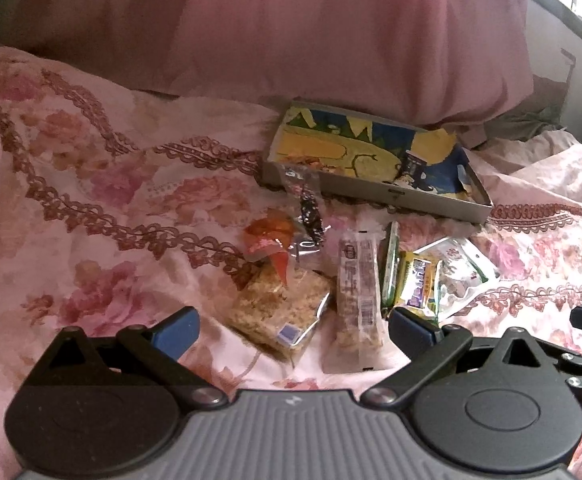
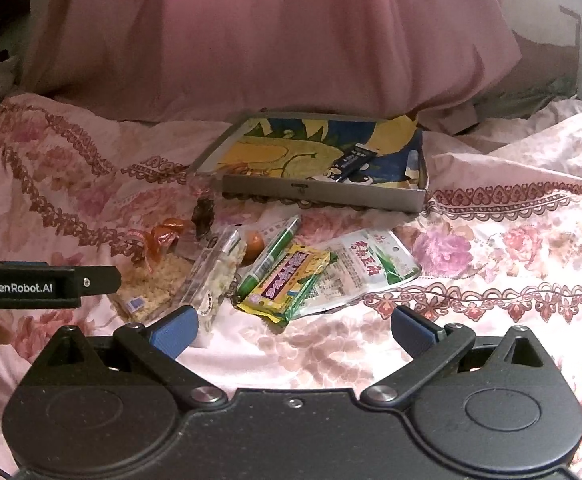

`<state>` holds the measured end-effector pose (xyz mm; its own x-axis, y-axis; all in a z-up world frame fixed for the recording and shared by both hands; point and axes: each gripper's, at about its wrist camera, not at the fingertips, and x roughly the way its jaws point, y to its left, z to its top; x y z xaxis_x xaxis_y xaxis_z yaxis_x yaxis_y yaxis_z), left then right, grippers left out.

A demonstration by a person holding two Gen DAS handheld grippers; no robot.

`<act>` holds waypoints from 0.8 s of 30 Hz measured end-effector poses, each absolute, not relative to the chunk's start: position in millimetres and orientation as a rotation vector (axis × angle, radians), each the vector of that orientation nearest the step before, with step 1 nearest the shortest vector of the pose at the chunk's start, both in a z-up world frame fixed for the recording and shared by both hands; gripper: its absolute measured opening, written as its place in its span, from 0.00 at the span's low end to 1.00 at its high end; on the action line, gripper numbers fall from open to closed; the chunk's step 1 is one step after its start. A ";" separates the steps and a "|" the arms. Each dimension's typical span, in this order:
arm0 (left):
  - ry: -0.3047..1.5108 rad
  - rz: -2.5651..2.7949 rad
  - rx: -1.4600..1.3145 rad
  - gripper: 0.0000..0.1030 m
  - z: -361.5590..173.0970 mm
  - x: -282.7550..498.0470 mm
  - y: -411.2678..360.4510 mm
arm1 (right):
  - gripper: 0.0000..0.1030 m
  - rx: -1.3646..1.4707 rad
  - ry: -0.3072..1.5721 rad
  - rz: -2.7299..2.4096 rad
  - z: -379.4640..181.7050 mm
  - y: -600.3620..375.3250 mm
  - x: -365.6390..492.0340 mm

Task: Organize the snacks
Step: 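Reach the right gripper down and grasp the green stick snack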

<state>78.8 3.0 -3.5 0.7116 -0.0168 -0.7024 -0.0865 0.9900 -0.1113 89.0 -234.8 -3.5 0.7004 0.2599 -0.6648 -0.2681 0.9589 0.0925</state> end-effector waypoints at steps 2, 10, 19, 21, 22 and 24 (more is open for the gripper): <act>0.784 0.017 -0.143 1.00 -4.3 83.5 3.9 | 0.99 -0.016 0.743 0.300 -2.1 -236.2 95.2; 0.816 -0.093 -0.089 1.00 -11.0 101.7 -8.8 | 0.99 -0.078 0.786 0.342 -1.4 -243.1 130.6; 0.873 -0.271 -0.021 1.00 -23.3 135.0 -26.3 | 0.98 0.066 0.933 0.455 -27.8 -250.8 194.3; 0.879 -0.298 -0.020 0.99 -26.7 145.2 -25.3 | 0.96 0.125 0.961 0.483 -35.1 -252.1 205.7; 0.878 -0.303 -0.014 0.99 -28.5 150.1 -25.1 | 0.96 0.146 0.975 0.497 -38.6 -252.4 210.7; 0.870 -0.323 -0.003 0.99 -31.4 157.8 -25.6 | 0.89 0.189 1.007 0.516 -46.6 -252.9 220.1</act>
<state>157.8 -25.6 -31.4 0.5995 -0.2794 -0.7500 0.2773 0.9516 -0.1328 220.1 -252.9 -46.6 0.4269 0.4950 -0.7568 -0.3249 0.8649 0.3825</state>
